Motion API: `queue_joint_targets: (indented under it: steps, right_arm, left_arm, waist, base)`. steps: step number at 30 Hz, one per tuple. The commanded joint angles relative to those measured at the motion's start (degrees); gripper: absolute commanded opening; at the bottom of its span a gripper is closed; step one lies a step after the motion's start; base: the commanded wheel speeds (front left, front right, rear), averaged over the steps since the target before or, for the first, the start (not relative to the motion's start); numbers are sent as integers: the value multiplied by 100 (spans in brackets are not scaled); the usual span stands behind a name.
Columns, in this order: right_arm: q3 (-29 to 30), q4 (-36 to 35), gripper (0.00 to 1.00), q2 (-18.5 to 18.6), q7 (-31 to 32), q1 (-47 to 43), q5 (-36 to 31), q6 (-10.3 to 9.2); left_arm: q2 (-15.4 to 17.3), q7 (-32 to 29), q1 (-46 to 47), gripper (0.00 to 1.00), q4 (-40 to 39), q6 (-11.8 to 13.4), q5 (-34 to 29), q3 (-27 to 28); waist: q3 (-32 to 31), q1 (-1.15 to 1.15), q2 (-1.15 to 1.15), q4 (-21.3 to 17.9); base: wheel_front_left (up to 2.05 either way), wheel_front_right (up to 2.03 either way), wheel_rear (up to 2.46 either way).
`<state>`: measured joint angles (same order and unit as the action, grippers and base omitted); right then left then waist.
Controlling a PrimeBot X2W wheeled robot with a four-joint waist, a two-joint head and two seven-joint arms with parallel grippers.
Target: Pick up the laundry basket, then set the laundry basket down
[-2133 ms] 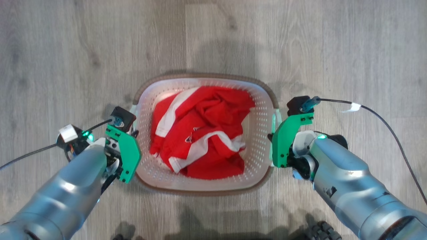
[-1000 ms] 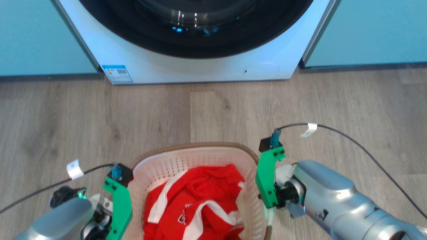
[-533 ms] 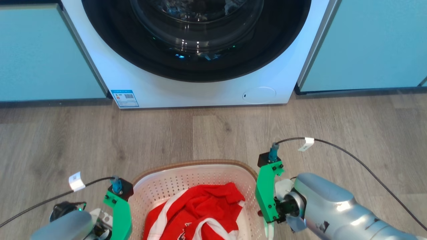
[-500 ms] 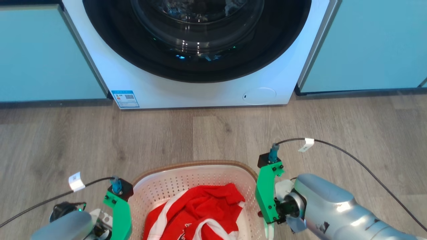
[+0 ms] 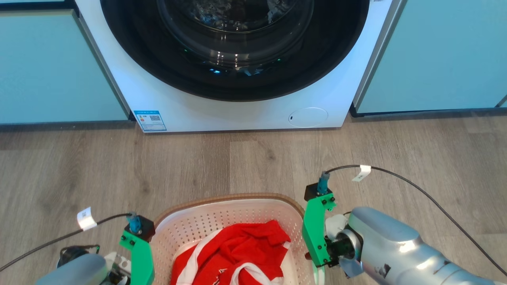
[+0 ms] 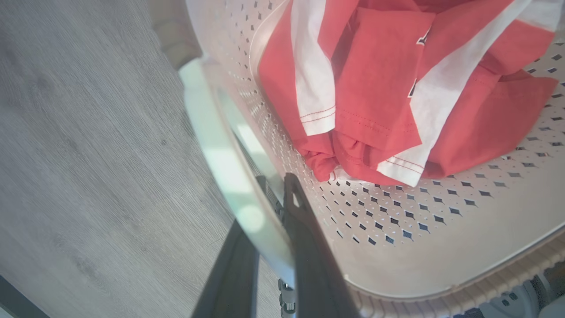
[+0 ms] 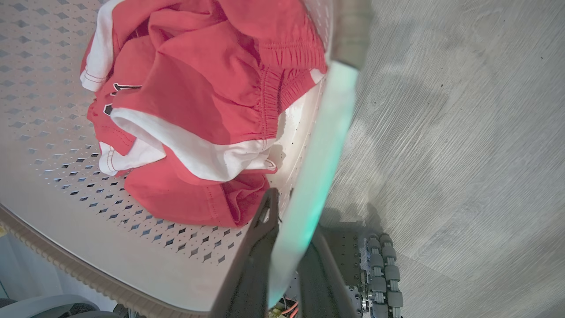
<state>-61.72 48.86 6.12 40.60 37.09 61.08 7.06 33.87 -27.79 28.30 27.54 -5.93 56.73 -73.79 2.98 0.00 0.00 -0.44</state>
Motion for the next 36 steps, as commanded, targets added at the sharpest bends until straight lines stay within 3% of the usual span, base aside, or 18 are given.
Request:
queue_joint_targets:
  steps: [1, 36]
  right_arm:
    - [7, -359, 0, -210, -83, 131, -21, 43]
    - [26, -341, 0, -196, -66, 96, -102, 43]
  left_arm:
    - [-54, 78, 238, 0, -288, -156, -24, 44]
    - [-28, 78, 279, 0, -211, -156, 0, 44]
  waist:
    - [-2, 0, 0, -2]
    - [-40, 0, 0, -15]
  base:
    - [0, 0, 0]
    - [0, 0, 0]
